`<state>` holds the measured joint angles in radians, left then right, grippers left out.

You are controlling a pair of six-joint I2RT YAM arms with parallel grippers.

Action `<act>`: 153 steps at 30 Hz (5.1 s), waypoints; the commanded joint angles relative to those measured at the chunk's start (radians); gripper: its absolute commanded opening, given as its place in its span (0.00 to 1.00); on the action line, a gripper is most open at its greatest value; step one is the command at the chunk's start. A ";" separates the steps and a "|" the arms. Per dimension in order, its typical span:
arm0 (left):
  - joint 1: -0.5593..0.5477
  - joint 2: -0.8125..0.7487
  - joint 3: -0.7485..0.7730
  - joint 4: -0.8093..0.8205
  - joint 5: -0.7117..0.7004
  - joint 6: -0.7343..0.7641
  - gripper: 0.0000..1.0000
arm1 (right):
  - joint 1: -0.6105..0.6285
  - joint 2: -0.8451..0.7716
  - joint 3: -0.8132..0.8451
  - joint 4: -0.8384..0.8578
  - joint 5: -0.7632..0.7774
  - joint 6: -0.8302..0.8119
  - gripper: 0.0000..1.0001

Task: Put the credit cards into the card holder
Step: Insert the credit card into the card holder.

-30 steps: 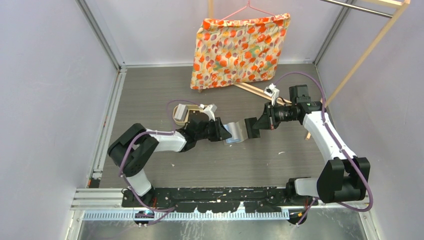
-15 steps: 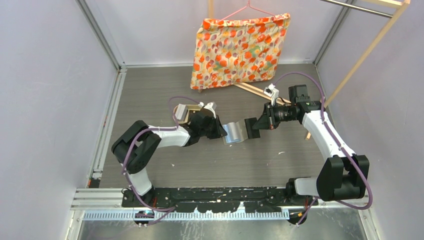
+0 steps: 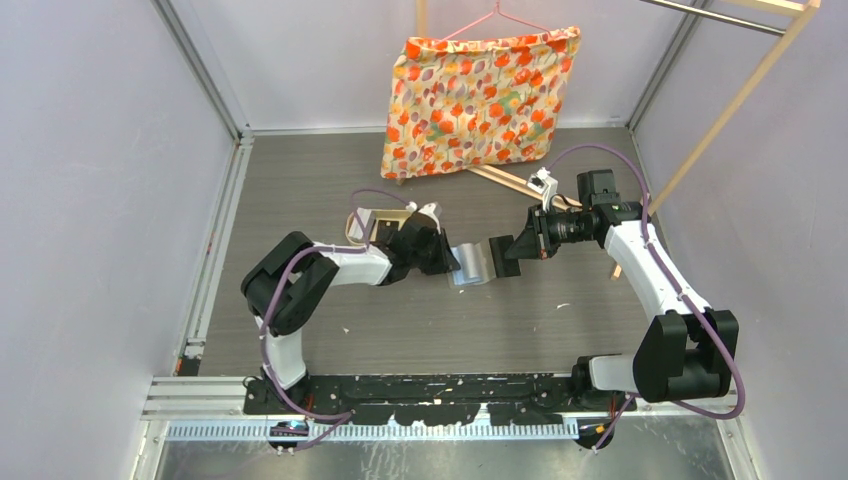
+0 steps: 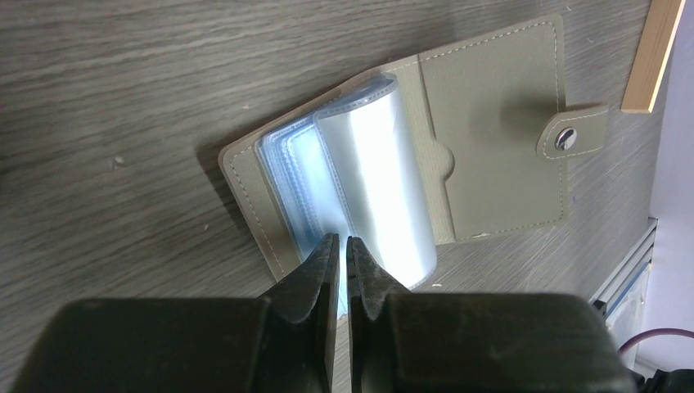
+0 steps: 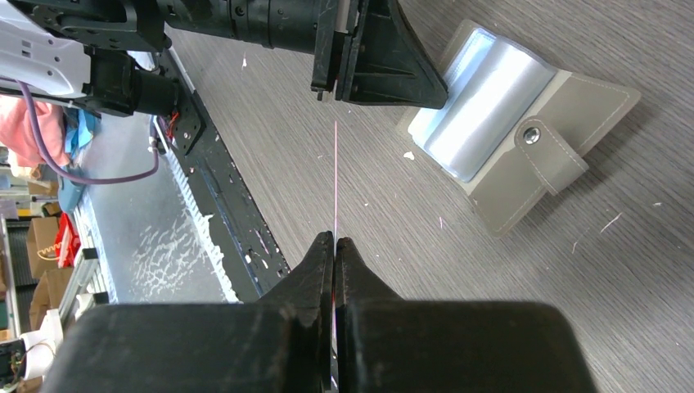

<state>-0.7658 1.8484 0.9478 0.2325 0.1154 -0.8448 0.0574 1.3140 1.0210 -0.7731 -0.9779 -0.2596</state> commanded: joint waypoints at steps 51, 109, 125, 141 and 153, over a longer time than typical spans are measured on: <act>-0.015 0.127 0.261 -0.124 0.099 0.048 0.14 | -0.002 -0.016 0.037 -0.002 -0.031 -0.003 0.01; -0.019 0.429 0.512 0.305 0.285 -0.218 0.37 | -0.044 0.057 0.043 0.075 0.130 0.136 0.01; -0.030 0.472 0.593 0.112 0.193 -0.282 0.40 | 0.003 0.192 0.085 0.067 0.317 0.105 0.01; -0.029 0.475 0.591 0.118 0.153 -0.340 0.41 | 0.012 0.105 0.057 0.033 0.216 -0.006 0.01; -0.021 0.480 0.578 0.139 0.153 -0.377 0.41 | -0.007 0.133 0.050 -0.095 0.171 -0.135 0.01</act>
<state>-0.7898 2.3207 1.5127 0.3447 0.2790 -1.2060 0.0559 1.4078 1.0550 -0.8219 -0.7712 -0.3439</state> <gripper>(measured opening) 0.411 0.026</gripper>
